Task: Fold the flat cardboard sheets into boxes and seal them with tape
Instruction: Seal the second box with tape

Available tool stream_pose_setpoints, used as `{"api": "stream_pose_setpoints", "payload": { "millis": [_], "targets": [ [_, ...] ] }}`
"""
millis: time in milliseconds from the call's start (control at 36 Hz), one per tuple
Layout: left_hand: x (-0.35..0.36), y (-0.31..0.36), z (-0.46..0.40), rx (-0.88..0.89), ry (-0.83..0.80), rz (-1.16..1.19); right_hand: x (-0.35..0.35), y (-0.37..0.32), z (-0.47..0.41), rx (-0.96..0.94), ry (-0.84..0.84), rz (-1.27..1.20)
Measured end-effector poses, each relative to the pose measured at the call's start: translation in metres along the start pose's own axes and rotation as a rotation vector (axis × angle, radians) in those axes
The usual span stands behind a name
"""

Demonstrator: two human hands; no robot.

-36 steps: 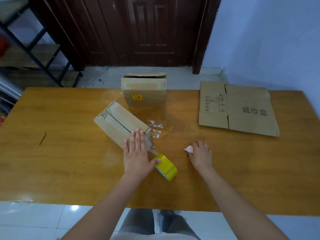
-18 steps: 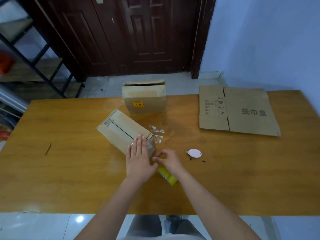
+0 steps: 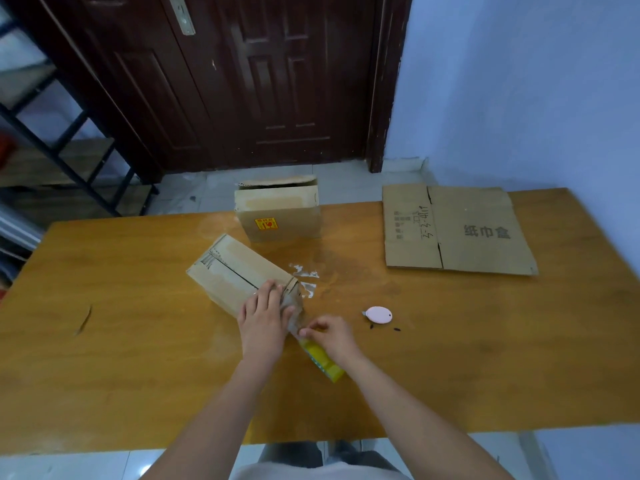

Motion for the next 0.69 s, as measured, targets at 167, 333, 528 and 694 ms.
{"api": "stream_pose_setpoints", "payload": {
  "millis": [167, 333, 528, 694],
  "targets": [
    [0.006, -0.003, 0.0, 0.066, 0.045, -0.069, 0.007, 0.003, 0.002, -0.08, 0.056, -0.017],
    [0.006, -0.005, -0.004, 0.098, 0.123, -0.096, -0.002, 0.017, 0.011, -0.047, 0.134, -0.091],
    [0.008, -0.003, -0.005, 0.135, 0.11, -0.18, -0.009, 0.032, 0.013, -0.059, 0.129, -0.208],
    [0.008, -0.001, -0.007, 0.09, 0.049, -0.186, -0.009, 0.027, 0.02, -0.042, 0.146, -0.217]
  ]
}}
Point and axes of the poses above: each hand's wrist, its own z-axis away from the middle knuckle, its own x-axis out of the palm, y = z × x, the point moved 1 cm from there along -z, towards the middle knuckle, and after that the axes turned 11 degrees about z, right-handed, at the moved point
